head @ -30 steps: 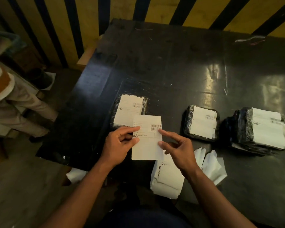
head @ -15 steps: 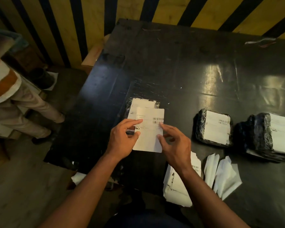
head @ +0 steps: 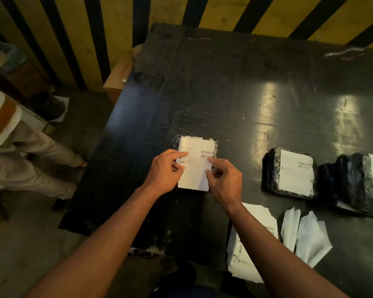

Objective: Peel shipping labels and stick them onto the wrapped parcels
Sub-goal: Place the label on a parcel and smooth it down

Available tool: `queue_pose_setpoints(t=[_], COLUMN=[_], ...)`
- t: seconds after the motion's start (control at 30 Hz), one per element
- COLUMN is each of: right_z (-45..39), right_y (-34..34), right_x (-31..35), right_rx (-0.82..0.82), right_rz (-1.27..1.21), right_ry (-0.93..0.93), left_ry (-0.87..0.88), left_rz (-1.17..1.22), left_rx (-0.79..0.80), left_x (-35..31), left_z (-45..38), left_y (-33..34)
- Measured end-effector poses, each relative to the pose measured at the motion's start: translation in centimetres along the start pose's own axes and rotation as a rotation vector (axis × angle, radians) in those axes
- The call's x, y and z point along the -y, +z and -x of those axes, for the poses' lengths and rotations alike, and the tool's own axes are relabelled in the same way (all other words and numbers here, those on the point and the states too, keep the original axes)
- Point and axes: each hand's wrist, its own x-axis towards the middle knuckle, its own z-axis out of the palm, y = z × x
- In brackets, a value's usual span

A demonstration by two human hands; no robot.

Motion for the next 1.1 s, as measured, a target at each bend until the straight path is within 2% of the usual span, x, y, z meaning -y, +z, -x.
queue_pose_setpoints(t=[0.23,1.1], right_z=[-1.9,-2.8], right_y=[1.9,3.3], right_x=[0.0,0.9], right_rx=[-0.013,0.048], right_rz=[0.038,0.210], right_ry=[0.077,0.073], left_ry=[0.003,0.037], left_rz=[0.020,-0.039], left_rx=[0.016,0.049], left_x=[1.4,3.5], left_z=[-2.7,-4.4], left_y=[0.1,1.0])
